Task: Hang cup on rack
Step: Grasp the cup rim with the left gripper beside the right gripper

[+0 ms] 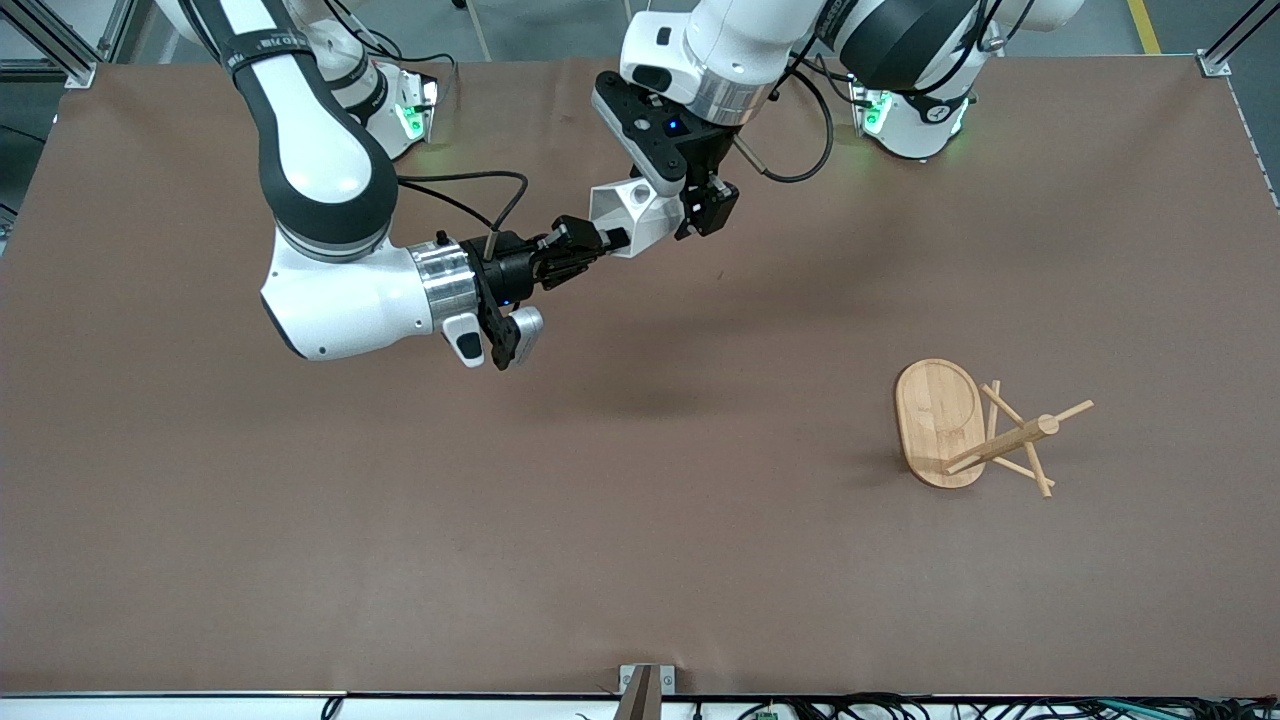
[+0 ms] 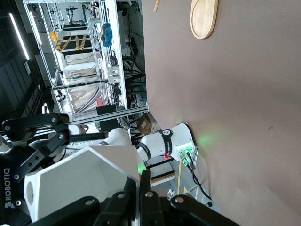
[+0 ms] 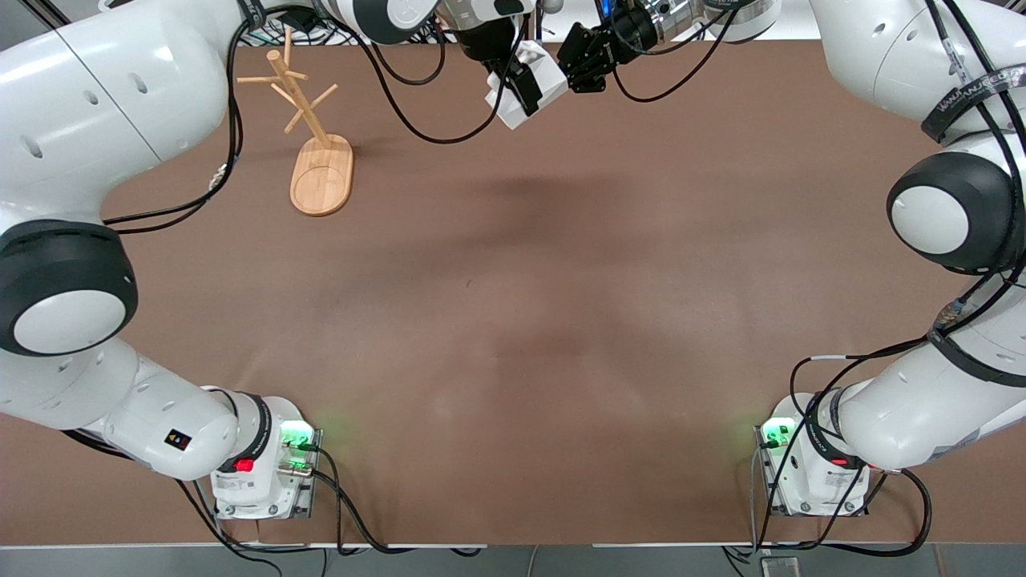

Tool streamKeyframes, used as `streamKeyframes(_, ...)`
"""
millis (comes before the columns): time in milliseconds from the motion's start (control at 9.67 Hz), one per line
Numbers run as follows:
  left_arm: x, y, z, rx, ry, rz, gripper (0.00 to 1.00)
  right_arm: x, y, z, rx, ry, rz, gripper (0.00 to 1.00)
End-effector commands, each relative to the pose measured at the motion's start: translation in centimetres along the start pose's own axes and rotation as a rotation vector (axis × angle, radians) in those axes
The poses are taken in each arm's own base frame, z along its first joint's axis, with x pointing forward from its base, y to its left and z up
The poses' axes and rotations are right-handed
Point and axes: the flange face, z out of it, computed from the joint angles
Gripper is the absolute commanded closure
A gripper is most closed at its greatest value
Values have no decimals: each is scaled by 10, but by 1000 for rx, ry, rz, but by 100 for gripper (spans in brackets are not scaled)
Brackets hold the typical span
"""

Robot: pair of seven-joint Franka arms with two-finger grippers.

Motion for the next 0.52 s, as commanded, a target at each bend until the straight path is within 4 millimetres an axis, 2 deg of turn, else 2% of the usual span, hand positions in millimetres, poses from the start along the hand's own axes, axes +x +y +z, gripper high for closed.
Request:
streamKeyframes(0, 1, -4, 27, -13, -35, 17, 38, -3, -8, -2, 34, -2, -9, 100)
streamKeyframes(207, 0, -5, 29, -14, -39, 15, 77, -3, -11, -1, 36, -4, -10, 99)
streamKeyframes(310, 1, -4, 28, -15, -37, 6, 89, -3, -12, -2, 38, -3, -4, 91)
streamKeyframes(414, 0, -6, 26, -15, -37, -5, 95, -3, -13, -4, 38, -2, -4, 1)
